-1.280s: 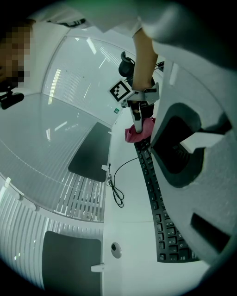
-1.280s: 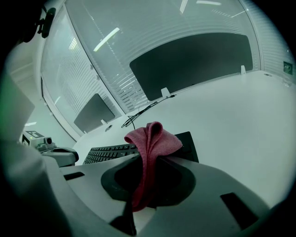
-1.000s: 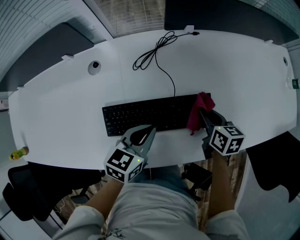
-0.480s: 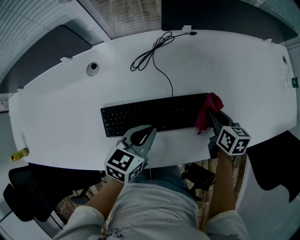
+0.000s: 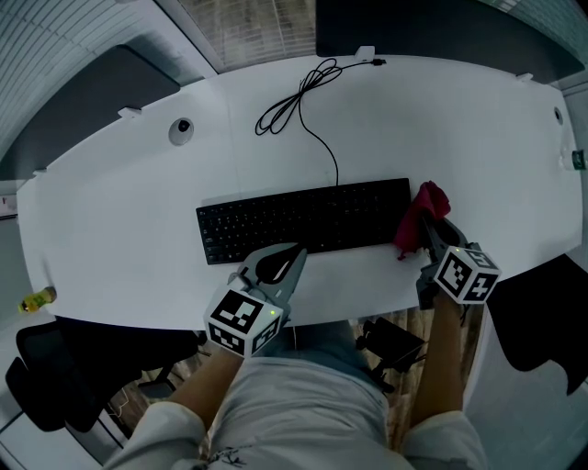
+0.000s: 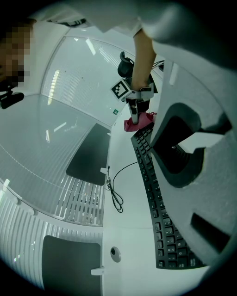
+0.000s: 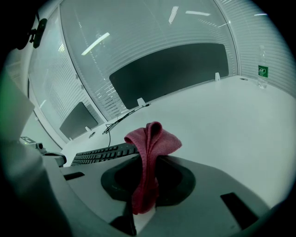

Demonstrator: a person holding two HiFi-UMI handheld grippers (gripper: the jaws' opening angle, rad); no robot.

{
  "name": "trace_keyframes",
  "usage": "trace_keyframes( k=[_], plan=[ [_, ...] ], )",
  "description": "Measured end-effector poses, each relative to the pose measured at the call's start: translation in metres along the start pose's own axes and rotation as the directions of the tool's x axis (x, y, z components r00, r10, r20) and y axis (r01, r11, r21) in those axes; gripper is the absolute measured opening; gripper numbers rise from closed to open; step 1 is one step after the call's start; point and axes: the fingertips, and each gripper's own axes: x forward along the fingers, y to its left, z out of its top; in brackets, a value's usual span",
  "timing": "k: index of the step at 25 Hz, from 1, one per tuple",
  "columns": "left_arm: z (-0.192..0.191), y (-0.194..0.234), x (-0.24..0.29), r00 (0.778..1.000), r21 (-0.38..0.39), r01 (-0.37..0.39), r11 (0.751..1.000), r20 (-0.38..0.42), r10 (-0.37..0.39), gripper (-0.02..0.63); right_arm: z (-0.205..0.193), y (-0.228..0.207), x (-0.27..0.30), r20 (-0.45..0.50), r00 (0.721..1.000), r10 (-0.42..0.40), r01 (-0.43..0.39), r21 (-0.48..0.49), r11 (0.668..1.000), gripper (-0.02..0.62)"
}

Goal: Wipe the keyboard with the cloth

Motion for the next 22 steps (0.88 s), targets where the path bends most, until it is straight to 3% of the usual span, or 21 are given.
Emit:
trace_keyframes(
  k=[12,22],
  plan=[
    [-0.001,0.003,-0.019,0.999,-0.009,-0.012,1.0,0.031,0.012,0.011,0.008,0.049,0.001,0.019,0.997,0.08,-0.079,-0.03,0.996,0.063],
    [-0.016,0.036,-0.07,0.997,-0.038,-0.057,0.998,0.048,0.059,0.011,-0.002,0.156,0.024,-0.016,0.975,0.22,-0.221,-0.099,0.97,0.063]
  ],
)
